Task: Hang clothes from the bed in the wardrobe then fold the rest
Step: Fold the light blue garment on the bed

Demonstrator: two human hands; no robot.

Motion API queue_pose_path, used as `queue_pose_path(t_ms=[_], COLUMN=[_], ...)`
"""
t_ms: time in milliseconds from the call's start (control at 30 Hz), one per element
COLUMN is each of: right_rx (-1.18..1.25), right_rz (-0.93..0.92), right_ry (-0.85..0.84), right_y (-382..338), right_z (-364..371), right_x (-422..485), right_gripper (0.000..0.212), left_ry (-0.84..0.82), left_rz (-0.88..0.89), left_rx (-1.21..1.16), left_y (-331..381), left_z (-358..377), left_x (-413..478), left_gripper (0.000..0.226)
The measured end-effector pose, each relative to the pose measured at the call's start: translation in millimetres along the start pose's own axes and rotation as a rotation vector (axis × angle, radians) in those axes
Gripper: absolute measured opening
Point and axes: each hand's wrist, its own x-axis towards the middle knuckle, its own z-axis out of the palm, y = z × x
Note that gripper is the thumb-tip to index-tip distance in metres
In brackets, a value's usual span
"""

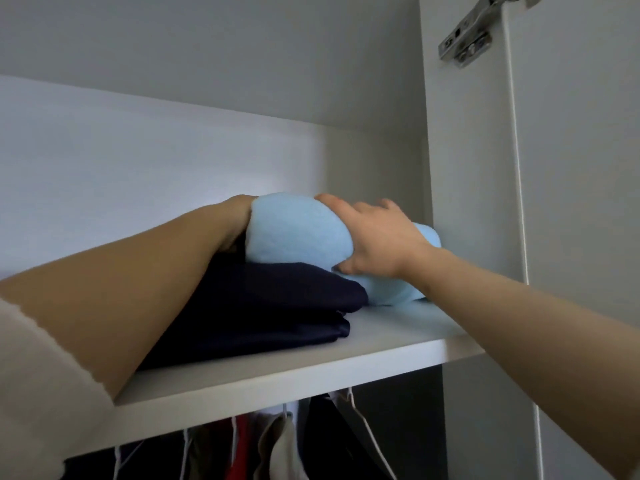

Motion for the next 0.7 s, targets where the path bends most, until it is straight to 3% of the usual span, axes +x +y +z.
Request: queue_pose_path(t_ms=[233, 333, 467, 633, 700], right_rx=[-0.210, -0.297, -0.377, -0.440, -0.355], right_rz=[-0.065, -0.015, 0.056, 0.119, 0.115], right_ry=[0.116, 0.110, 0.007, -0.168, -0.333], right_y=[12, 25, 39, 63, 72], right_z=[12, 23, 43, 62, 71], right_x=[3, 19, 39, 54, 54], right_gripper=[0.069, 0.059, 0.048, 0.037, 0.043], left_ry=[-0.019, -0.082, -0.320, -0.369, -0.364], left_rz=[0.025, 0.084, 0.045, 0.066, 0.064], left_rx=[0.324, 0.680, 0.929, 1.005, 1.000], left_y=[-7, -10, -12, -14, -14], left_z=[-1, 4, 8, 8, 8], left_x=[-4, -5, -12, -8, -3], left_gripper=[0.032, 0.021, 0.040, 0.047, 0.048])
